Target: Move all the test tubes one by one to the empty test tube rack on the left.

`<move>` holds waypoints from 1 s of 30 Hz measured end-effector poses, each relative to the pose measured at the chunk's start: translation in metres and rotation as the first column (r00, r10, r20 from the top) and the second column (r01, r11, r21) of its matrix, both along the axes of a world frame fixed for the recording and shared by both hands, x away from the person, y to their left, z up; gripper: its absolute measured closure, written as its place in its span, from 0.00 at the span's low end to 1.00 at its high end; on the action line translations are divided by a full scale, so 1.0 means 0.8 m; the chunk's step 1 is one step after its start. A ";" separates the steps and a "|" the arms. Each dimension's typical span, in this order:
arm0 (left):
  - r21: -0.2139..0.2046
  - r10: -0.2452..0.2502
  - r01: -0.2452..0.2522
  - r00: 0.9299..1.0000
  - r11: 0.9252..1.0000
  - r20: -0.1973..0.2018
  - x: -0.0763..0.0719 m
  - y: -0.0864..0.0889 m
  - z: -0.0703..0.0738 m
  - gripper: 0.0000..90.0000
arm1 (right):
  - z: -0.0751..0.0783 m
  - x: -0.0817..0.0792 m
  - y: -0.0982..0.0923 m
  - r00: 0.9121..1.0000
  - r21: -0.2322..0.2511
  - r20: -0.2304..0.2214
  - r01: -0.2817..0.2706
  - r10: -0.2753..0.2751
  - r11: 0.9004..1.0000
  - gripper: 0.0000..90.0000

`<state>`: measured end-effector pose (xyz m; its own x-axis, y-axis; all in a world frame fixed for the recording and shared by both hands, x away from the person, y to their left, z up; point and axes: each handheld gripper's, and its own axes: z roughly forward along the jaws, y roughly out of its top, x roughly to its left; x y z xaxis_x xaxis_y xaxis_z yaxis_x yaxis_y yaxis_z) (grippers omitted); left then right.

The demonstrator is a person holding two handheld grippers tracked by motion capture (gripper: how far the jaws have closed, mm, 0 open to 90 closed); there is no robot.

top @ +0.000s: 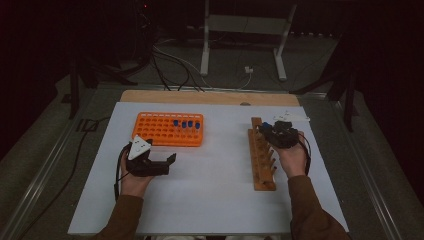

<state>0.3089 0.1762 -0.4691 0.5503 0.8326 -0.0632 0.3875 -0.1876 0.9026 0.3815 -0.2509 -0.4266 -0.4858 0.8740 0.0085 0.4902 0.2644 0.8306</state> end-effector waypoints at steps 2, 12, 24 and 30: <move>0.001 -0.001 0.001 1.000 1.000 0.000 0.000 0.000 0.000 0.01 | 0.005 -0.001 0.000 1.000 0.000 0.011 -0.002 0.002 1.000 0.85; 0.004 -0.004 0.004 1.000 1.000 0.000 0.000 -0.002 0.000 0.01 | 0.031 -0.008 0.001 0.998 0.001 0.059 -0.015 0.015 1.000 0.85; -0.005 -0.003 0.003 1.000 1.000 0.004 0.000 -0.002 0.001 0.01 | 0.047 -0.018 0.012 0.994 0.012 0.090 -0.058 0.057 0.998 0.85; -0.007 -0.004 0.004 1.000 1.000 0.011 -0.001 -0.002 0.003 0.01 | 0.045 -0.021 0.030 0.991 0.006 0.084 -0.100 0.099 0.995 0.85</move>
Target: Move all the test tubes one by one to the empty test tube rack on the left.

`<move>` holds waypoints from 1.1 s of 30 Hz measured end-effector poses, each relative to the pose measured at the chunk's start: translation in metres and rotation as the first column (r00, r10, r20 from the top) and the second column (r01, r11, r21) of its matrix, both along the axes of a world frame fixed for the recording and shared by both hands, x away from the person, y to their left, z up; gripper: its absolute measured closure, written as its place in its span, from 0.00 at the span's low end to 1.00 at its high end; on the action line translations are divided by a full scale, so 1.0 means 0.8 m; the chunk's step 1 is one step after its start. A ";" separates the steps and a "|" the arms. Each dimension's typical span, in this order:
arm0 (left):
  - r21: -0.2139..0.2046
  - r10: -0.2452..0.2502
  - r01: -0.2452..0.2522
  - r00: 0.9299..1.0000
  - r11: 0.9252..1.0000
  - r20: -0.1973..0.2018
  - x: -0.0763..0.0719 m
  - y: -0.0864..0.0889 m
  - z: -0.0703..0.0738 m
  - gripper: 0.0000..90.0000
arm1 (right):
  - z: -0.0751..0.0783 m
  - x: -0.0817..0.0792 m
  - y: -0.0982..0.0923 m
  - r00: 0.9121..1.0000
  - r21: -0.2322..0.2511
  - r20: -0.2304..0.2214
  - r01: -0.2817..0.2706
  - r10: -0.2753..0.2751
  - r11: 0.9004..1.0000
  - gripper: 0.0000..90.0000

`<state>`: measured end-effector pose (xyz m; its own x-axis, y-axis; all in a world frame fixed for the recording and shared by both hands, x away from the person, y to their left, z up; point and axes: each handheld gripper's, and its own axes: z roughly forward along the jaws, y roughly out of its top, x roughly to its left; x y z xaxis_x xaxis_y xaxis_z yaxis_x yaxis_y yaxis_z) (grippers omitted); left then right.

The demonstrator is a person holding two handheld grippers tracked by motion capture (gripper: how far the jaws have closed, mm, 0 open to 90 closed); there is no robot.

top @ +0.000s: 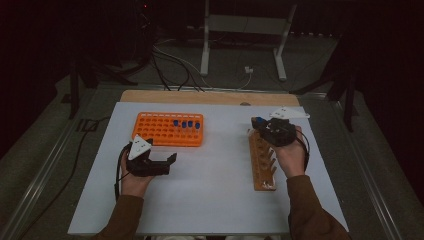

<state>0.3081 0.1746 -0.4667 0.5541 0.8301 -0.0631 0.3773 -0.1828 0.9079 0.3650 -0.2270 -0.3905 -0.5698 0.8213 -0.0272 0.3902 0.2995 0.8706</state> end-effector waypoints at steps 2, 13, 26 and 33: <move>0.001 -0.001 0.001 1.000 1.000 0.002 0.000 0.000 0.001 0.01 | -0.002 0.000 0.006 1.000 -0.002 -0.006 -0.016 0.016 1.000 0.85; 0.005 -0.005 0.005 1.000 1.000 0.014 -0.002 -0.006 0.004 0.01 | -0.010 -0.004 0.033 0.998 -0.003 -0.017 -0.065 0.065 0.998 0.85; 0.007 -0.021 0.021 1.000 1.000 0.004 0.001 -0.011 0.005 0.01 | -0.015 -0.007 0.052 0.994 0.034 -0.033 -0.105 0.106 0.994 0.85; 0.017 -0.036 0.036 0.999 0.999 -0.004 0.001 -0.018 0.006 0.01 | -0.016 -0.010 0.060 0.991 0.031 -0.039 -0.125 0.126 0.992 0.85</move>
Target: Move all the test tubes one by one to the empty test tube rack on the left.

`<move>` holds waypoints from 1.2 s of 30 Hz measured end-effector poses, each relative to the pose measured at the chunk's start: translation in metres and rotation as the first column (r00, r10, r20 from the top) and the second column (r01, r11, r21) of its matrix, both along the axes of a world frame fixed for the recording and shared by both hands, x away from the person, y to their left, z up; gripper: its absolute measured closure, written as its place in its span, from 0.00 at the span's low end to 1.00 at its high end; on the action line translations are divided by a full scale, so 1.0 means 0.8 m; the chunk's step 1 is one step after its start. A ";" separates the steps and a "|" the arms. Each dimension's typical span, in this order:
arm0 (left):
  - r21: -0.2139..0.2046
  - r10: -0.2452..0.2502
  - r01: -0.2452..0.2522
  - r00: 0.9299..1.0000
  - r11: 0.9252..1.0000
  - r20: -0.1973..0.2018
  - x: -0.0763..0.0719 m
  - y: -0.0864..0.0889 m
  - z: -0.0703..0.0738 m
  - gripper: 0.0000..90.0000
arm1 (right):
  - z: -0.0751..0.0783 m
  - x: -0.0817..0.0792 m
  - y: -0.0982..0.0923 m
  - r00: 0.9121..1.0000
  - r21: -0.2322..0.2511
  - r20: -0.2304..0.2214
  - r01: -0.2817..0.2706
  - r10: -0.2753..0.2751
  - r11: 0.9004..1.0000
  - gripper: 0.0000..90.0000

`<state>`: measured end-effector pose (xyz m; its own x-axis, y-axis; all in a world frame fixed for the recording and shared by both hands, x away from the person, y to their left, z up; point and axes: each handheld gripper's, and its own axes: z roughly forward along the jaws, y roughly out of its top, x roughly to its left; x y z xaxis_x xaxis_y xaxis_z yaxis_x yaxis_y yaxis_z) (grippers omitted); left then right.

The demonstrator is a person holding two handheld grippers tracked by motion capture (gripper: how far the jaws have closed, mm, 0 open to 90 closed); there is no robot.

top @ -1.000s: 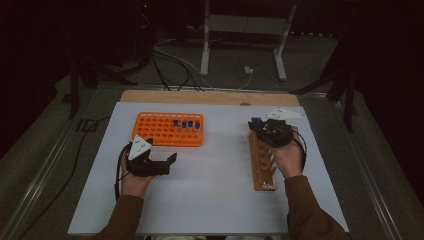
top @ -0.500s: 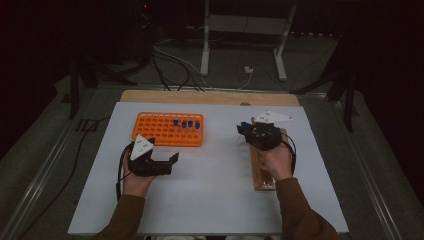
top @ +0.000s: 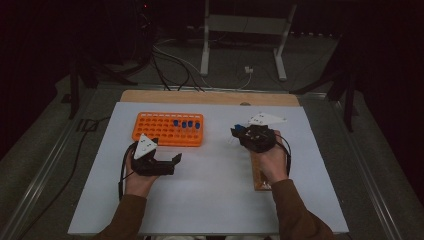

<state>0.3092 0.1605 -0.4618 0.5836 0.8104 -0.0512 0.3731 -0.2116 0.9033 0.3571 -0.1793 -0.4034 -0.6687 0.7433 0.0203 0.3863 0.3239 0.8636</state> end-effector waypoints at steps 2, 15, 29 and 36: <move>0.004 -0.005 0.005 1.000 1.000 0.001 0.001 -0.003 0.002 0.01 | 0.000 0.000 0.003 1.000 0.006 -0.003 -0.007 0.007 1.000 0.85; 0.026 -0.054 0.054 0.998 0.998 0.023 0.009 -0.034 0.022 0.01 | 0.000 -0.001 0.031 0.997 0.033 -0.038 -0.072 0.073 0.997 0.85; 0.094 -0.122 0.119 0.992 0.988 0.022 0.027 -0.084 0.025 0.05 | -0.001 -0.003 0.065 0.990 0.034 -0.054 -0.131 0.133 0.991 0.85; 0.109 -0.164 0.158 0.985 0.981 0.046 0.033 -0.112 0.024 0.28 | -0.002 -0.005 0.080 0.986 0.042 -0.061 -0.155 0.157 0.987 0.85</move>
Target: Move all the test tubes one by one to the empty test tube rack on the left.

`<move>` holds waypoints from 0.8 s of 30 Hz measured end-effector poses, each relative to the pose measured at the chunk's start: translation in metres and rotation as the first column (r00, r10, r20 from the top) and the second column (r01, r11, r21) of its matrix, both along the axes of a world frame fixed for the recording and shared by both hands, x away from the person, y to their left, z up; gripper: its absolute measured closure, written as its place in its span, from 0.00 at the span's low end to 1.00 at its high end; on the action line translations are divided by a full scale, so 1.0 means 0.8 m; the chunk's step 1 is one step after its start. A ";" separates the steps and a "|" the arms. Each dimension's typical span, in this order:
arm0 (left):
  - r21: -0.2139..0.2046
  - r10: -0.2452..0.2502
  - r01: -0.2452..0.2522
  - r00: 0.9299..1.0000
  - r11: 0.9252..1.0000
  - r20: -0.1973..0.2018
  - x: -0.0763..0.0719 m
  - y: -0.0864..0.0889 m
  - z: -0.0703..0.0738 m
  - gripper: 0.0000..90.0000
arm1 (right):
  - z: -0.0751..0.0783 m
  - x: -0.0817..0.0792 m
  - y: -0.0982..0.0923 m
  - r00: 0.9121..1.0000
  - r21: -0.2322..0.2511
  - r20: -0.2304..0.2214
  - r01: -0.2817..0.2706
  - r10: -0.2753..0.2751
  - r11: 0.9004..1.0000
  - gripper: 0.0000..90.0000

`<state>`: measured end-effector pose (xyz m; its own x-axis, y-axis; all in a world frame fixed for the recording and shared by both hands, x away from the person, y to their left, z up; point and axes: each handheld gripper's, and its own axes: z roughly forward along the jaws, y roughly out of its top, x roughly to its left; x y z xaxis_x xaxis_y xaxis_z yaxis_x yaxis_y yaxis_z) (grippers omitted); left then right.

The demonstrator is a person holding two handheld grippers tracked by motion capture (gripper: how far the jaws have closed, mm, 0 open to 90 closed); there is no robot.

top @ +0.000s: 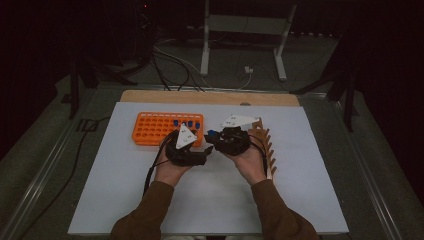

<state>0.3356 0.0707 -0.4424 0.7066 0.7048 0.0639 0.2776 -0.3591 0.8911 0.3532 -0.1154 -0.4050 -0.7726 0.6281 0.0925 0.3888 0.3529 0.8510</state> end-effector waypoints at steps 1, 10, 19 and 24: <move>0.002 0.001 -0.001 1.000 1.000 0.007 0.000 -0.002 0.000 0.34 | 0.000 0.000 0.001 1.000 0.000 -0.001 -0.003 0.003 1.000 0.85; -0.004 -0.042 0.042 0.999 0.999 0.008 0.001 -0.006 -0.003 0.74 | 0.001 0.000 0.000 1.000 0.014 -0.009 -0.009 0.009 1.000 0.85; 0.002 -0.059 0.059 0.998 0.998 0.004 0.000 -0.009 -0.006 0.86 | -0.001 0.000 0.002 1.000 0.017 -0.013 -0.009 0.009 1.000 0.84; -0.001 -0.054 0.054 0.999 0.999 0.002 0.001 -0.006 -0.006 0.86 | -0.002 0.001 0.000 0.999 0.054 -0.037 -0.021 0.023 0.998 0.64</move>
<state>0.3366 0.0656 -0.4468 0.7431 0.6660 0.0648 0.2562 -0.3727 0.8919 0.3539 -0.1157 -0.4063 -0.7812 0.6046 0.1553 0.4139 0.3156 0.8539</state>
